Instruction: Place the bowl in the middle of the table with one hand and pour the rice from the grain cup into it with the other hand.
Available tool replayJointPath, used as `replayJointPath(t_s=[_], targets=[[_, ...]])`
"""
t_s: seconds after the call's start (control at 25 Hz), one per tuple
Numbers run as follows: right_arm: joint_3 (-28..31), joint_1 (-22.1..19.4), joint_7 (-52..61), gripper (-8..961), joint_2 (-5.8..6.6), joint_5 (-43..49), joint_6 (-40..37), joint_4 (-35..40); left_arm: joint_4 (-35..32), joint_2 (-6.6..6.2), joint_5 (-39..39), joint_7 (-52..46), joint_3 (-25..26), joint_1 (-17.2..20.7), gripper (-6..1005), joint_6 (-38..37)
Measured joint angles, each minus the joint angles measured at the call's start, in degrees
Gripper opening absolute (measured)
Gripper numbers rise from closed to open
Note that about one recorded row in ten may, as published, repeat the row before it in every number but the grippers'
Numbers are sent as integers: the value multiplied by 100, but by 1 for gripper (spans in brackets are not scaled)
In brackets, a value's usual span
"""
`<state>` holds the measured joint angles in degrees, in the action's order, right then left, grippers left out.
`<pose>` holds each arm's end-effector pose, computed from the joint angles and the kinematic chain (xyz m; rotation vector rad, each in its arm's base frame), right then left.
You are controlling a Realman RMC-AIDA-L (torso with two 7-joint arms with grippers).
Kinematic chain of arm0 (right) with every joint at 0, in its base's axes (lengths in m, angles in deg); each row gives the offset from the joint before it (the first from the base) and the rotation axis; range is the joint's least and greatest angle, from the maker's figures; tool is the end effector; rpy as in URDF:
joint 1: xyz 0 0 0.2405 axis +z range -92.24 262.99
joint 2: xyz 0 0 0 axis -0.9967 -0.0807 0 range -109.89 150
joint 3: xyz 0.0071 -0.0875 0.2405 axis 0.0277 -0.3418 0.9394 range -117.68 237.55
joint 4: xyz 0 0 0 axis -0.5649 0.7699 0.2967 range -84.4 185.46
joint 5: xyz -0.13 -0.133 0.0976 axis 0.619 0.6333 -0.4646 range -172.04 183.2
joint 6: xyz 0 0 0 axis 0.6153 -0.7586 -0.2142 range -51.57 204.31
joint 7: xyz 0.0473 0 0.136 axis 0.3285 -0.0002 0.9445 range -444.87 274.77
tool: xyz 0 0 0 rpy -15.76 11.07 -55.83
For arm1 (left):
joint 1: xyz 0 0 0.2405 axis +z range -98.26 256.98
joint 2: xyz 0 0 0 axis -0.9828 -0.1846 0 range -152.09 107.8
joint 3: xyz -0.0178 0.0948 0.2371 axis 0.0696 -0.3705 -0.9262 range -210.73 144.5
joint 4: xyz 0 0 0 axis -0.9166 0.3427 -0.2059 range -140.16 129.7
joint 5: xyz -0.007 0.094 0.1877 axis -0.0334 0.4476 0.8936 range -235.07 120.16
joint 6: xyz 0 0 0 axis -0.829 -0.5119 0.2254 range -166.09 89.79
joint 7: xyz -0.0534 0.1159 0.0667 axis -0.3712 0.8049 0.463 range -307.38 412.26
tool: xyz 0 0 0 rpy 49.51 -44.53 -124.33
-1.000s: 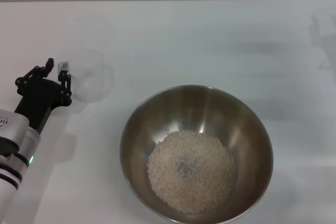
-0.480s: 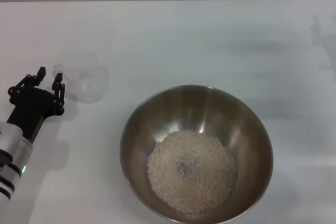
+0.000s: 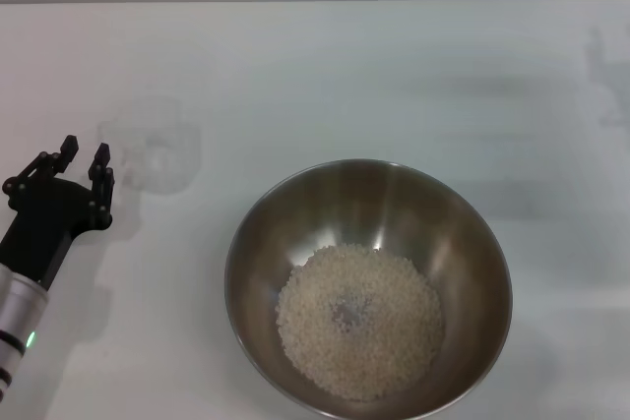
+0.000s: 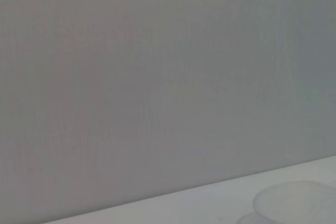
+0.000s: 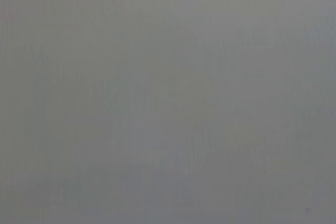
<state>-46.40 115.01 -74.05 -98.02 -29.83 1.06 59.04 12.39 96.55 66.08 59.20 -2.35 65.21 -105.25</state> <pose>0.3032 0.3629 0.0446 -1.3597 0.4016 0.8886 -0.3387 0.2627 -0.0572 -1.7597 -0.4514 -0.5210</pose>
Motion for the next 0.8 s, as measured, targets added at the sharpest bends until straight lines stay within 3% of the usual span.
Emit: replayJointPath(t_s=[0.32,0.52,0.64,0.8], targets=[[-17,57,-2,496,-7,35,27,-11,-15,-1,-31,-310,29,354,327,-951],[-57,82,-7,496,-52,39,70,-8,11,1,-48,-845,371,290,500,-1391],[-64,131,-14,496,-79,42,127,14,-2,5,-51,-1106,542,168,709,-1357],[-187,137,-15,496,-103,49,149,97,-15,2,-48,-1273,654,18,709,-1288]])
